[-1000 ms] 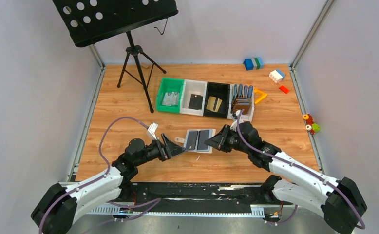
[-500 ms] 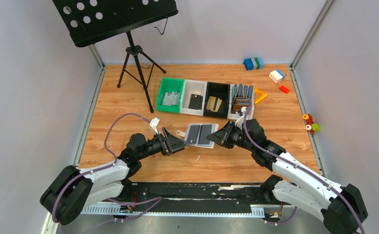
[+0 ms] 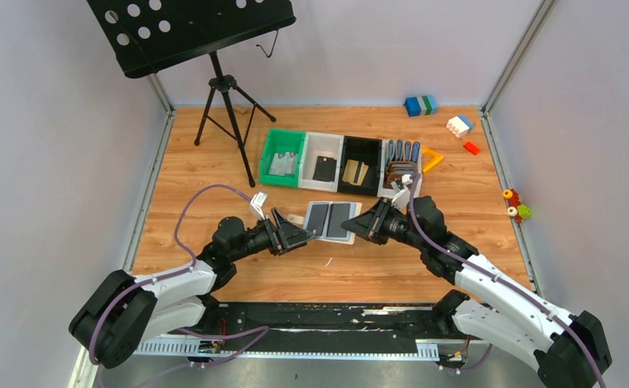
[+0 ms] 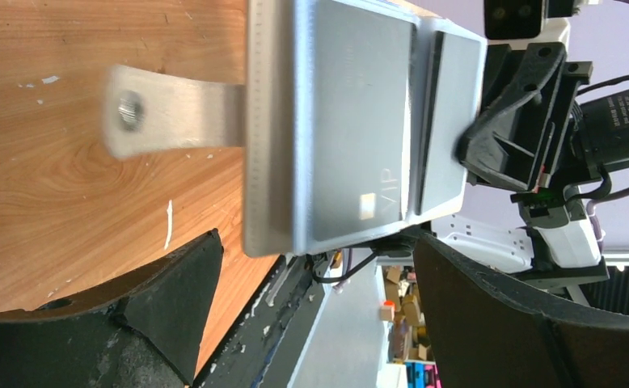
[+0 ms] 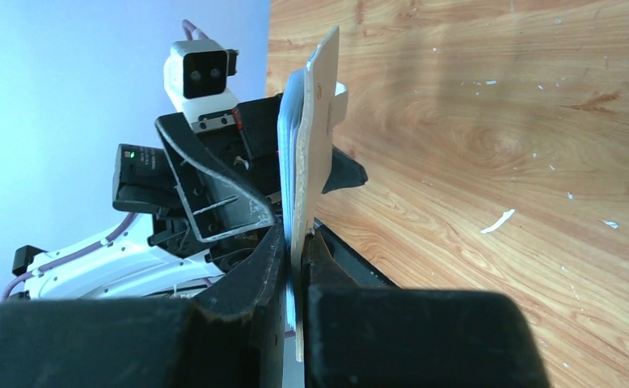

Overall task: Take the credit cards out of the card holder
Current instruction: Remove the credit card from the card holder.

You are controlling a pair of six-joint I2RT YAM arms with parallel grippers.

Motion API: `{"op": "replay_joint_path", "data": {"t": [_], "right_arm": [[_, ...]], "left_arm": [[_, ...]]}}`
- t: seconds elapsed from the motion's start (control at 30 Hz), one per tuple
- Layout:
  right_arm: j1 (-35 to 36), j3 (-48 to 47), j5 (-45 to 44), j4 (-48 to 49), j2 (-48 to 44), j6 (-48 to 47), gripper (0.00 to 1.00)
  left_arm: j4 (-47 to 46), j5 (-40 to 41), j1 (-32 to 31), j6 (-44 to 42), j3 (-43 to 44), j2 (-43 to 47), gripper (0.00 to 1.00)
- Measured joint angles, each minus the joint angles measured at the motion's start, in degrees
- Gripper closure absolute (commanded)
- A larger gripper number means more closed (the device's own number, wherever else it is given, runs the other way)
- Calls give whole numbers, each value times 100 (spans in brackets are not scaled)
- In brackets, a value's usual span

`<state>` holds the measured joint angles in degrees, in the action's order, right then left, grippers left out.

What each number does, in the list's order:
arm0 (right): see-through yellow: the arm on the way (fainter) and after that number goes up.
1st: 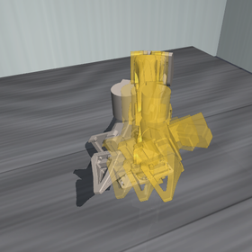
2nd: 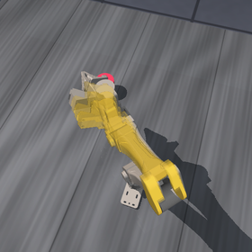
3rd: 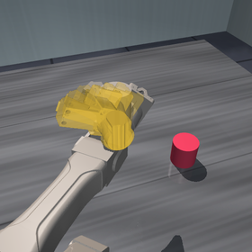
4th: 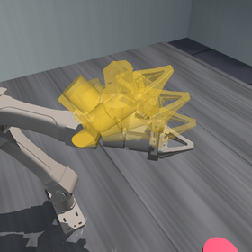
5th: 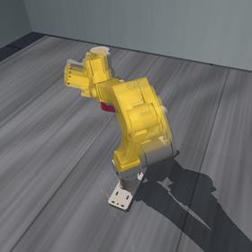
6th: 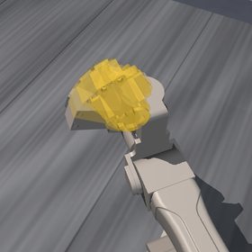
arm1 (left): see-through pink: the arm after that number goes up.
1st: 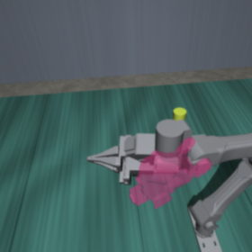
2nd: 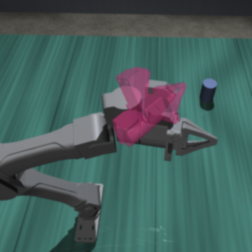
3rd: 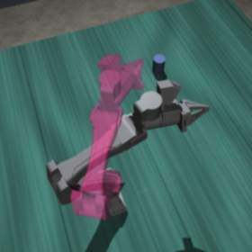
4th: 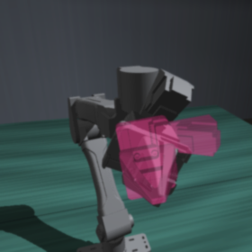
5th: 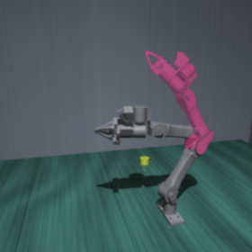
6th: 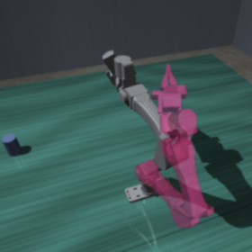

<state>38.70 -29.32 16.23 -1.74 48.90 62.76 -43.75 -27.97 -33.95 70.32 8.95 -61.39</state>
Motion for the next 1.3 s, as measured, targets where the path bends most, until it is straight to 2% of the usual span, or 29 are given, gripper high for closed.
{"op": "replay_joint_path", "data": {"t": [0.17, 0.23, 0.33, 0.43, 0.57, 0.67, 0.83, 0.93, 1.03, 1.17, 1.27, 1.3], "right_arm": [[-44, -118, 90, -109, -46, -4, 100], [-66, -144, 129, -142, -52, -4, 100], [-68, -146, 212, -146, -50, 17, 100], [-76, -127, 295, -81, -52, 74, 100], [-81, -39, 387, -74, -120, 129, 100], [-83, -28, 387, -111, -223, 127, 100], [-92, 7, 378, -136, -345, 122, 100], [-96, 31, 380, -181, -348, 116, 100], [-96, 33, 378, -284, -348, 46, 100], [-96, 33, 323, -400, -374, -92, 100], [-101, 31, 227, -426, -380, -177, 96], [-101, 26, 210, -417, -380, -201, 92]], "left_arm": [[116, 4, 48, -37, 17, -55, 3], [103, 0, 59, -35, 17, -118, 6], [-125, -28, 70, 26, 20, -289, 17], [-586, -109, 74, 177, 22, -540, 31], [-1644, -208, 116, 577, 20, -1086, 43], [-2238, -284, 179, 804, 7, -1381, 49], [-2780, -358, 229, 981, -68, -1429, 49], [-2564, -402, 247, 911, -66, -1156, 56], [-1991, -417, 249, 695, -17, -699, 80], [-699, -411, 249, 74, 291, 24, 100], [713, -398, 227, -623, 857, 437, 100], [1038, -387, 214, -802, 994, 527, 100]]}}
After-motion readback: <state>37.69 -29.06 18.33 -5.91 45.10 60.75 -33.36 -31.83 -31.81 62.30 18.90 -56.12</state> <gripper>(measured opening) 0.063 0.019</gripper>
